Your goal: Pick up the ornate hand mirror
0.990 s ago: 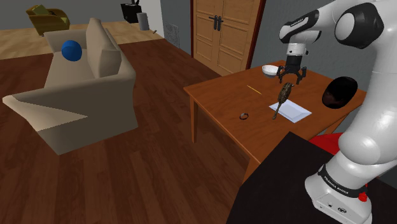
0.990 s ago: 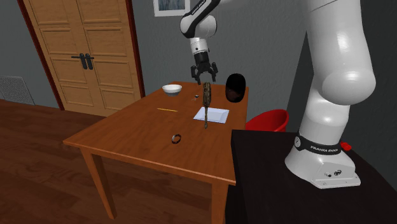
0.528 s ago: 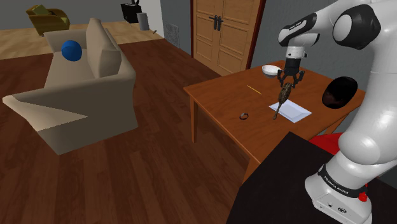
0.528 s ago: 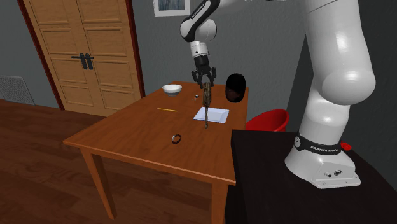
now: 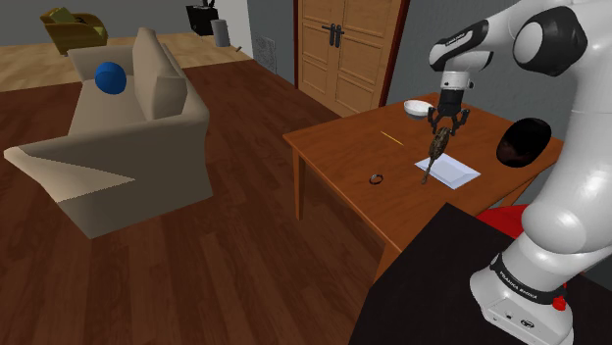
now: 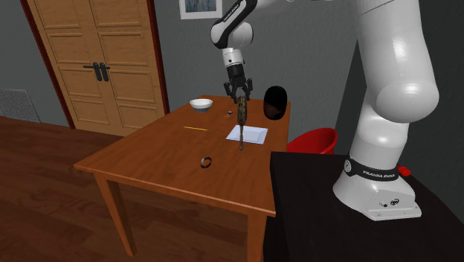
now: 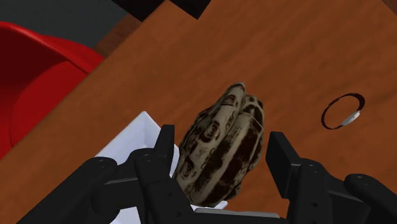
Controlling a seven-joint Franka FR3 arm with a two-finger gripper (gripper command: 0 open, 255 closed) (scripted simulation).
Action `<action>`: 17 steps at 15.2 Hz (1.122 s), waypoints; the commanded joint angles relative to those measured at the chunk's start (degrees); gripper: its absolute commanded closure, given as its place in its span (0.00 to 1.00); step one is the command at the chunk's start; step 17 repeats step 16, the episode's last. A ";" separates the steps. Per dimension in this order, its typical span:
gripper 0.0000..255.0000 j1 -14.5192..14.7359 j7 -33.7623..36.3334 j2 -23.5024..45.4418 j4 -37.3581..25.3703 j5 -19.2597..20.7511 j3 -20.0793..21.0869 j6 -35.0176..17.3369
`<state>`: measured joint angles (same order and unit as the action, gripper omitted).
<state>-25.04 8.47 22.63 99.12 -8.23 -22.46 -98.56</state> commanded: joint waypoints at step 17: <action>1.00 0.17 1.01 -3.48 -6.58 1.42 -0.57 9.88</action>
